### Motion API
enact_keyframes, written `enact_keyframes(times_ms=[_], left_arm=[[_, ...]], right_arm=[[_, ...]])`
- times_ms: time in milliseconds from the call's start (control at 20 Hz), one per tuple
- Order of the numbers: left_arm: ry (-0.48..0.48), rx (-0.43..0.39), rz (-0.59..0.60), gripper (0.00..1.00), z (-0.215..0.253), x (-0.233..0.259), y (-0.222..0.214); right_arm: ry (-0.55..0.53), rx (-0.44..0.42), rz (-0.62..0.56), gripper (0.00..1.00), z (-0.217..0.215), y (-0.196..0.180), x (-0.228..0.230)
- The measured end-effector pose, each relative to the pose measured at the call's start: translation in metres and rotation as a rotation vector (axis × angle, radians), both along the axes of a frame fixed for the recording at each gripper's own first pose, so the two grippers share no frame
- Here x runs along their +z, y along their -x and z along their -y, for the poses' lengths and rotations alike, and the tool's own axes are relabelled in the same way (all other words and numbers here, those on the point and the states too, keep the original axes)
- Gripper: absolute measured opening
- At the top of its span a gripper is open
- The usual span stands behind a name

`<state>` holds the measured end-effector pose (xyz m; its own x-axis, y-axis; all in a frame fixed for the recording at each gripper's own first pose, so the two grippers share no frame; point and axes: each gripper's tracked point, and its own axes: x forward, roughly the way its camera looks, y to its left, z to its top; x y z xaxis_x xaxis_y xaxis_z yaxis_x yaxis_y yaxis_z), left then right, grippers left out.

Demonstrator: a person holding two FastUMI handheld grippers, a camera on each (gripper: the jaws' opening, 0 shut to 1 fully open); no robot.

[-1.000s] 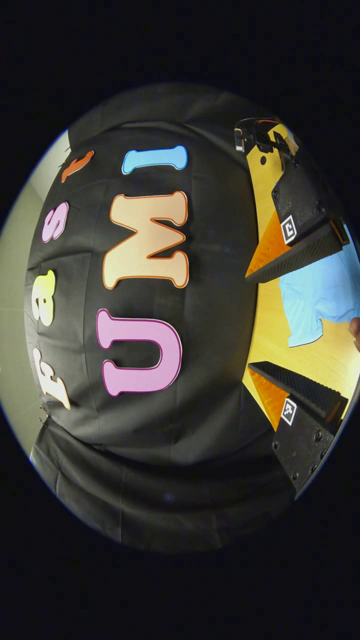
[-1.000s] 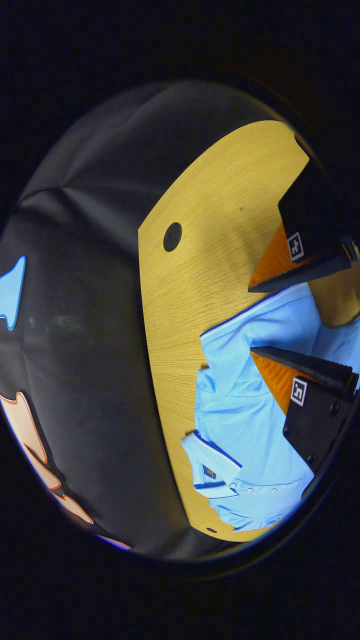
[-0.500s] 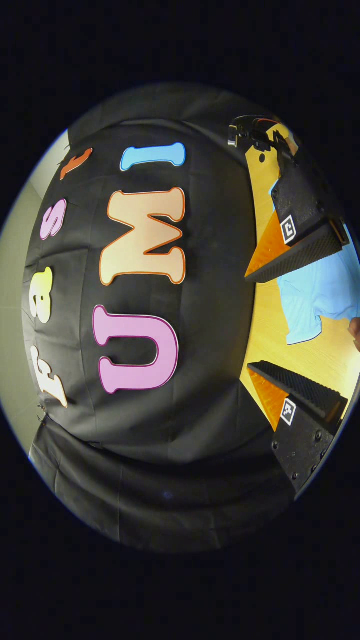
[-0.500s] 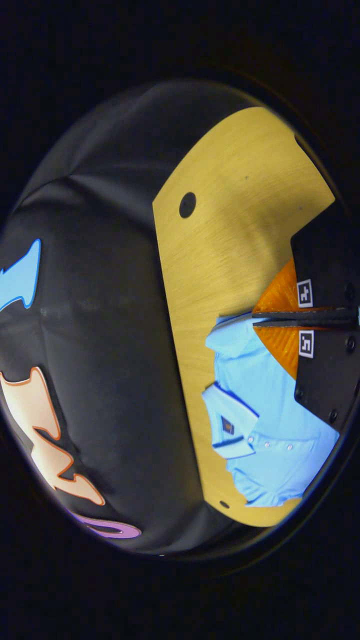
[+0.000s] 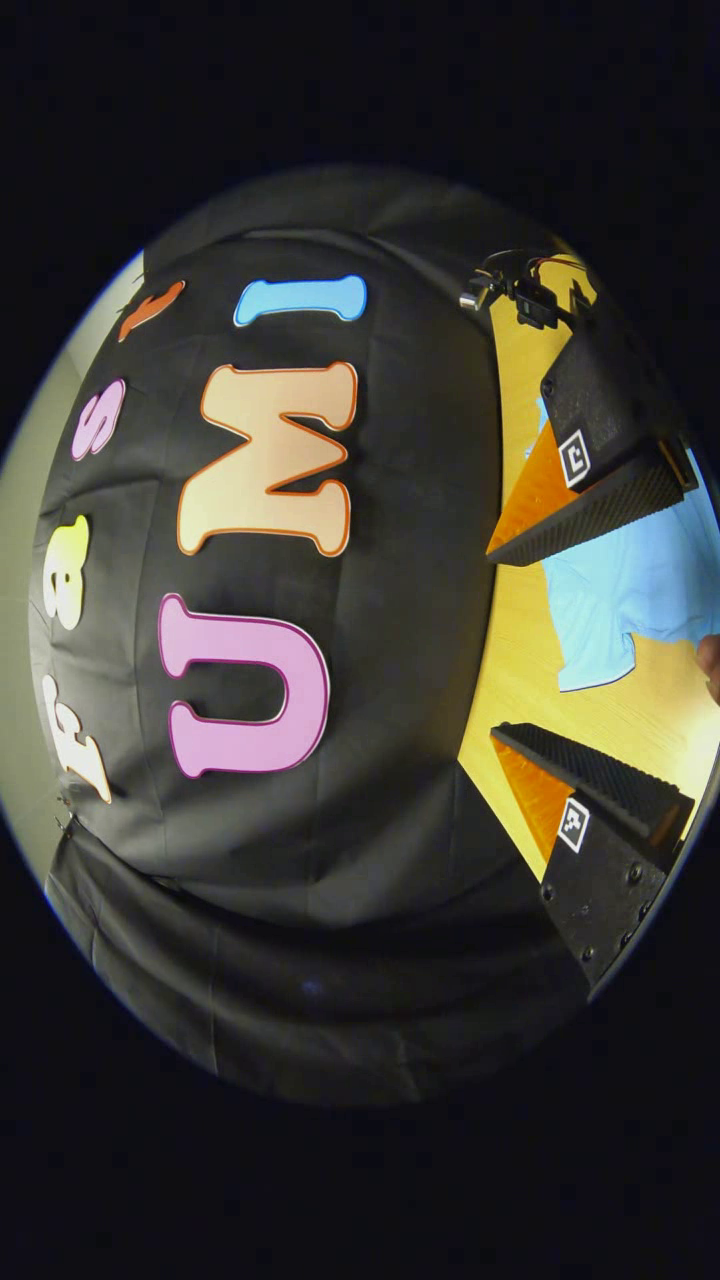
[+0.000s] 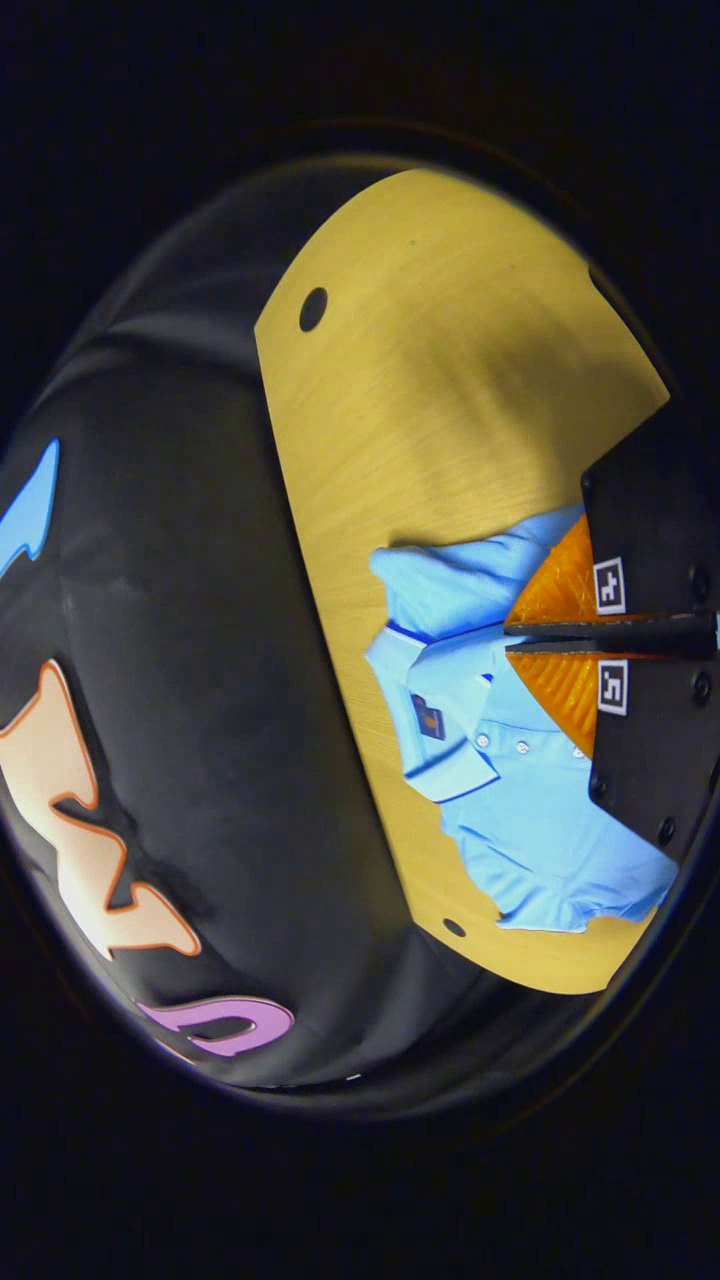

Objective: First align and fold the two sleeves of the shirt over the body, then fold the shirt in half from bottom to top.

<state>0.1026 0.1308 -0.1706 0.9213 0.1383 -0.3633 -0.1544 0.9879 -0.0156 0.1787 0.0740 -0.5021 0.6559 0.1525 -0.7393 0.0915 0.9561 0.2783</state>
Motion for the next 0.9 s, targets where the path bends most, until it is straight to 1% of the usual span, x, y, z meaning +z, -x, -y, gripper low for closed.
enact_keyframes(times_ms=[100, 250, 350, 400, 450, 500, 550, 600, 650, 700, 750, 900], left_arm=[[0.0, 0.013, -0.012, 0.96, -0.007, -0.006, -0.002], [0.002, 0.027, -0.022, 0.96, -0.014, -0.018, -0.004], [-0.012, 0.028, -0.03, 0.96, -0.017, -0.028, -0.007], [-0.025, 0.021, -0.036, 0.96, -0.016, -0.033, -0.009], [-0.031, 0.013, -0.041, 0.96, -0.015, -0.04, -0.011], [-0.027, 0.005, -0.053, 0.95, -0.013, -0.047, -0.013], [-0.014, 0.002, -0.05, 0.95, -0.011, -0.053, -0.014], [0.001, -0.006, -0.035, 0.96, -0.007, -0.057, -0.018], [0.002, -0.011, -0.047, 0.95, -0.004, -0.067, -0.021], [0.002, -0.013, -0.06, 0.95, -0.003, -0.076, -0.026], [0.001, -0.011, -0.077, 0.95, -0.003, -0.088, -0.03], [0.0, -0.013, -0.132, 0.95, -0.002, -0.124, -0.041]], right_arm=[[0.002, 0.008, -0.017, 0.02, -0.005, 0.005, -0.007], [-0.021, 0.026, -0.01, 0.02, -0.009, 0.007, 0.002], [-0.015, 0.056, 0.012, 0.45, -0.008, 0.009, 0.016], [0.0, 0.075, 0.032, 0.52, -0.005, 0.01, 0.027], [0.01, 0.098, 0.054, 0.51, -0.006, 0.012, 0.035], [0.022, 0.114, 0.073, 0.59, -0.004, 0.014, 0.047], [0.032, 0.127, 0.097, 0.77, -0.001, 0.018, 0.059], [0.047, 0.139, 0.124, 0.9, 0.002, 0.02, 0.072], [0.064, 0.147, 0.151, 0.94, 0.006, 0.022, 0.083], [0.079, 0.153, 0.174, 0.92, 0.01, 0.026, 0.096], [0.09, 0.159, 0.194, 0.98, 0.015, 0.031, 0.107], [0.123, 0.17, 0.231, 0.98, 0.028, 0.046, 0.133]])
